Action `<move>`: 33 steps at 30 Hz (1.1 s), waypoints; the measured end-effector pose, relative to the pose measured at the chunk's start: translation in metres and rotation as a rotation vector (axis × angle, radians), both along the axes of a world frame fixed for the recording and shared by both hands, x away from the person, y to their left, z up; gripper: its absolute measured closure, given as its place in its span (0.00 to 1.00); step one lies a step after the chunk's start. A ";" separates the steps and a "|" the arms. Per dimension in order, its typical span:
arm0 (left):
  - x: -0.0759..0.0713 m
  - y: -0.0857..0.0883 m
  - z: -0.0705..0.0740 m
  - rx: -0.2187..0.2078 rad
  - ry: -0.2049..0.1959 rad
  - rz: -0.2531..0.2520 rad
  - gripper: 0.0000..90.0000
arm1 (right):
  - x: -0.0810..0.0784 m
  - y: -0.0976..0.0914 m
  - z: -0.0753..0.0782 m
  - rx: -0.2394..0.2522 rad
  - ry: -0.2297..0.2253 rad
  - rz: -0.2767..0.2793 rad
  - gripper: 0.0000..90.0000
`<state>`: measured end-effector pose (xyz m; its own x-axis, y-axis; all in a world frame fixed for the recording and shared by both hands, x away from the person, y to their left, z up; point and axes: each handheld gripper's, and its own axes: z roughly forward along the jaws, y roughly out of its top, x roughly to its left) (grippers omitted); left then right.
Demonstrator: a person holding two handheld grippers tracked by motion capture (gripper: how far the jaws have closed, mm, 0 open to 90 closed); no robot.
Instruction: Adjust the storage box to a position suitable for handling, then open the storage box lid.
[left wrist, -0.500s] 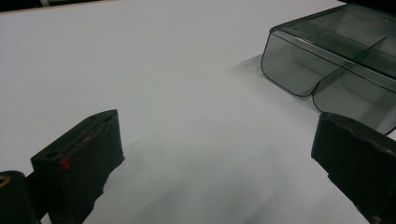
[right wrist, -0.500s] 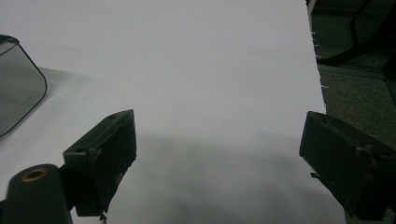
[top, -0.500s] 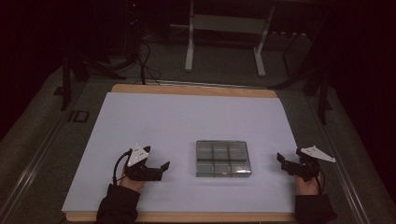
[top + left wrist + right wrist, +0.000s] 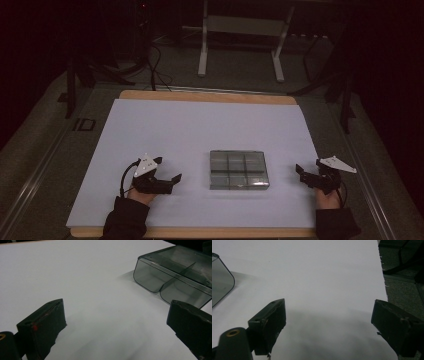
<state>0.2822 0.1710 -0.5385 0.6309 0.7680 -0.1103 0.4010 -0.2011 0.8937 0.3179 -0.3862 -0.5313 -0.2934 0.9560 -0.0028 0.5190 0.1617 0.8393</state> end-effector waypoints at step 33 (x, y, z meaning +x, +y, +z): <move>0.012 -0.038 0.003 0.154 0.087 -0.206 0.29 | 0.000 0.024 -0.002 -0.035 0.131 0.313 0.33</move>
